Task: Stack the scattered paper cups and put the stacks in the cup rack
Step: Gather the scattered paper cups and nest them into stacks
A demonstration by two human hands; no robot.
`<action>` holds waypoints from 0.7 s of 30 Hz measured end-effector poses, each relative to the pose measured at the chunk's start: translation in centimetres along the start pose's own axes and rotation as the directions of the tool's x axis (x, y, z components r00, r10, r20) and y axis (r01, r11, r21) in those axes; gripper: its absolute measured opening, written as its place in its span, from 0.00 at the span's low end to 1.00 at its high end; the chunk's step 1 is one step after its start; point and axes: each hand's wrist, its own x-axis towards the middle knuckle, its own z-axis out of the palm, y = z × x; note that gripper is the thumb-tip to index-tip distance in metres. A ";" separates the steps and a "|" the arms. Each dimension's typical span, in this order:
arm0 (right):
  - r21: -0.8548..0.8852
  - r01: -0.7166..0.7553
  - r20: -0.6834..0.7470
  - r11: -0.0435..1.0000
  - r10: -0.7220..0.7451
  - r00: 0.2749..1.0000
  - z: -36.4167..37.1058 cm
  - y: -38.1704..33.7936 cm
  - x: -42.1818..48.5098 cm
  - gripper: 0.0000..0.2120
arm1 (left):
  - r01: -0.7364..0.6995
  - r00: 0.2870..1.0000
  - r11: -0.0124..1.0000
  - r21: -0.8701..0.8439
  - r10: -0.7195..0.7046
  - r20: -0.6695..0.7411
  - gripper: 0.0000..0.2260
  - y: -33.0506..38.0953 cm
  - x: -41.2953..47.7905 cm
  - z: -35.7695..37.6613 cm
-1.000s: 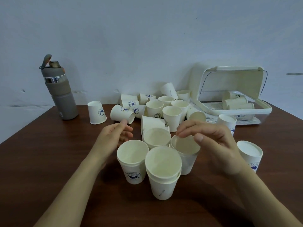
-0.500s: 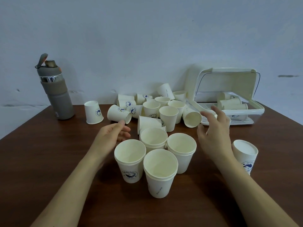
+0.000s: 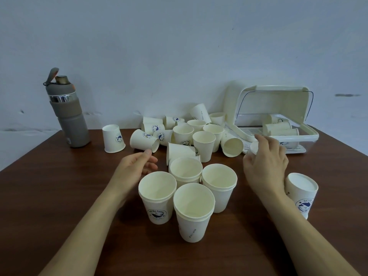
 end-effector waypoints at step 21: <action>0.354 -0.155 0.157 0.922 0.105 0.982 2.3 1.5 1.1 0.21 | -0.017 1.000 1.000 0.022 0.017 -0.006 0.17 0.3 -0.4 0.3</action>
